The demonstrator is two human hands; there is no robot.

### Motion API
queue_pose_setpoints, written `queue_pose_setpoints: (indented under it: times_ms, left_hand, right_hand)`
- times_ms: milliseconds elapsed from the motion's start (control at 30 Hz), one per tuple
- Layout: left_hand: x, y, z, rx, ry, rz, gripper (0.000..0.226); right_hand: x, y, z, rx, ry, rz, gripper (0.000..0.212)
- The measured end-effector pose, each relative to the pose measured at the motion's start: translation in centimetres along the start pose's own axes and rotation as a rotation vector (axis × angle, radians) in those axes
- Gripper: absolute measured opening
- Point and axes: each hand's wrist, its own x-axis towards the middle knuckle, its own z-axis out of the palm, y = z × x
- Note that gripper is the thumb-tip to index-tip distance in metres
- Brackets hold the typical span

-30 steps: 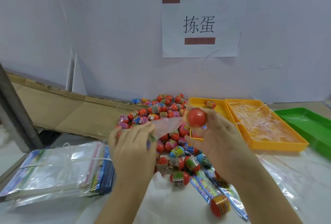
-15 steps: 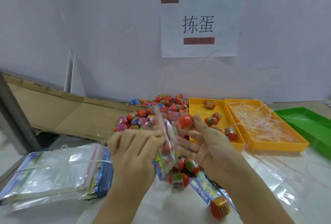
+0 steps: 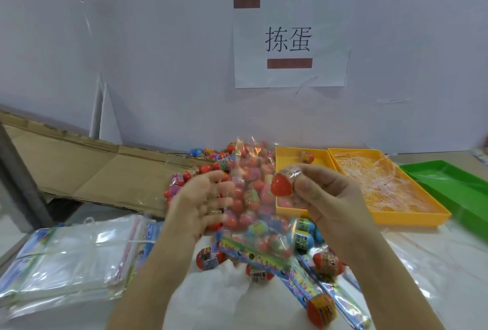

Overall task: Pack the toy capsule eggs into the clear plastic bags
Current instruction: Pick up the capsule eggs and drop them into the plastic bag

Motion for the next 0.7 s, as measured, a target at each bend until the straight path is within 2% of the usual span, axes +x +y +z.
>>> queue_pose_setpoints:
  times_ms: [67, 133, 267, 333, 433, 500, 567, 700]
  left_hand:
    - [0.1, -0.7, 0.4, 0.002, -0.107, -0.101, 0.041]
    - [-0.8, -1.4, 0.5, 0.007, -0.149, -0.042, 0.027]
    - [-1.0, -2.1, 0.1, -0.034, -0.040, 0.026, 0.038]
    - [-0.6, -2.0, 0.2, -0.071, -0.042, -0.023, 0.036]
    - [-0.7, -1.9, -0.2, -0.116, -0.150, -0.034, 0.049]
    - [-1.0, -1.7, -0.3, -0.115, -0.184, 0.023, 0.037]
    - [-1.2, -1.7, 0.0, -0.083, -0.138, 0.057, 0.021]
    - [-1.1, -1.5, -0.2, -0.125, -0.020, 0.094, 0.023]
  right_hand:
    - [-0.3, 0.0, 0.6, -0.010, -0.085, 0.012, 0.051]
    - [-0.5, 0.0, 1.0, -0.038, -0.140, 0.009, 0.047]
    - [-0.8, -0.3, 1.5, -0.033, -0.165, 0.026, 0.048]
    - [-0.8, -0.3, 1.5, -0.008, -0.182, 0.021, 0.046]
    - [-0.9, -0.5, 1.5, -0.003, -0.202, 0.032, 0.045]
    - [-0.8, -0.5, 1.4, -0.028, -0.187, 0.035, 0.046]
    - [-0.8, -0.5, 1.2, -0.045, -0.167, 0.029, 0.046]
    - [-0.6, -0.5, 0.8, -0.062, -0.136, 0.008, 0.048]
